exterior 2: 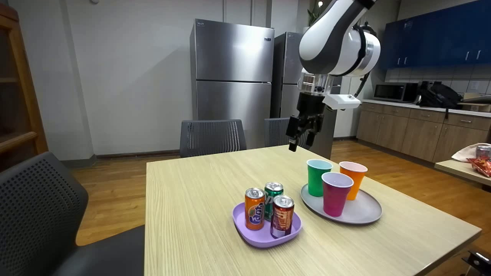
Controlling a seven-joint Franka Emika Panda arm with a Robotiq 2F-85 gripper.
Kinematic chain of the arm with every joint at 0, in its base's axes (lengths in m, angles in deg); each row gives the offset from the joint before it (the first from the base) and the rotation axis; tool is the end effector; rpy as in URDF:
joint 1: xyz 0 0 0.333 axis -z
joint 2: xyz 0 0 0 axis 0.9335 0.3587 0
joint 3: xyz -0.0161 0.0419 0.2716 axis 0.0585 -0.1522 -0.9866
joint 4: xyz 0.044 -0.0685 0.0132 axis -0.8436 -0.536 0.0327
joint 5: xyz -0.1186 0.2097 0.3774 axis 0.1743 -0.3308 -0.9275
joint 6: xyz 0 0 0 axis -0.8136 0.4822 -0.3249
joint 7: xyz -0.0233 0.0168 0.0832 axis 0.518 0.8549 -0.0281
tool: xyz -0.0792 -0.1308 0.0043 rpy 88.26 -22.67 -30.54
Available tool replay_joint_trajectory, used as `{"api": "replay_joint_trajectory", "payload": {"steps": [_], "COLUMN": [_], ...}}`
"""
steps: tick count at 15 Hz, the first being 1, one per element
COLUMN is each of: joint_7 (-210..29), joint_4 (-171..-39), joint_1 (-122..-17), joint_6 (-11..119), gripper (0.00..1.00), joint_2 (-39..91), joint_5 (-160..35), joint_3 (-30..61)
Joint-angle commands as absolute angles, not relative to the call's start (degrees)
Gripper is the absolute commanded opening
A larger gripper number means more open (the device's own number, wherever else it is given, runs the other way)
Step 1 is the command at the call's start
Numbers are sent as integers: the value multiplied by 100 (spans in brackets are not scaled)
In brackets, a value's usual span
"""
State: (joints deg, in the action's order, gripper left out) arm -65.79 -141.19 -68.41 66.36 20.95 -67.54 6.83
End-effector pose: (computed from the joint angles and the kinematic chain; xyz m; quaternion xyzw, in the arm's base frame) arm 0.5855 0.0448 0.1604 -0.9785 -0.1967 -0.0609 0.0111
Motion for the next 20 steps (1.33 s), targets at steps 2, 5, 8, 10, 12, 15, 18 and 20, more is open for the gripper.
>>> {"api": "replay_joint_trajectory", "payload": {"steps": [2, 5, 8, 10, 12, 15, 18, 20], "joint_7": [-6673, -6667, -6525, -6579, -6577, -6576, -6576, -6576], "joint_4": [-14572, -14748, -14960, -14744, -14778, -14775, -14773, -14773], "joint_1": [-6786, -6790, -6768, -6837, -6839, -6839, -6839, -6839], "joint_6": [6418, 6385, 6296, 6459, 6457, 6469, 6469, 6469], "gripper": [100, 100, 100, 100, 100, 100, 100, 100], "joint_2": [1403, 1149, 789, 1133, 1074, 1144, 1153, 1155], "joint_5": [-6785, -6788, -6947, -6855, -6862, -6862, -6862, -6862], "joint_3": [802, 913, 1016, 1053, 1074, 1066, 1065, 1065]}}
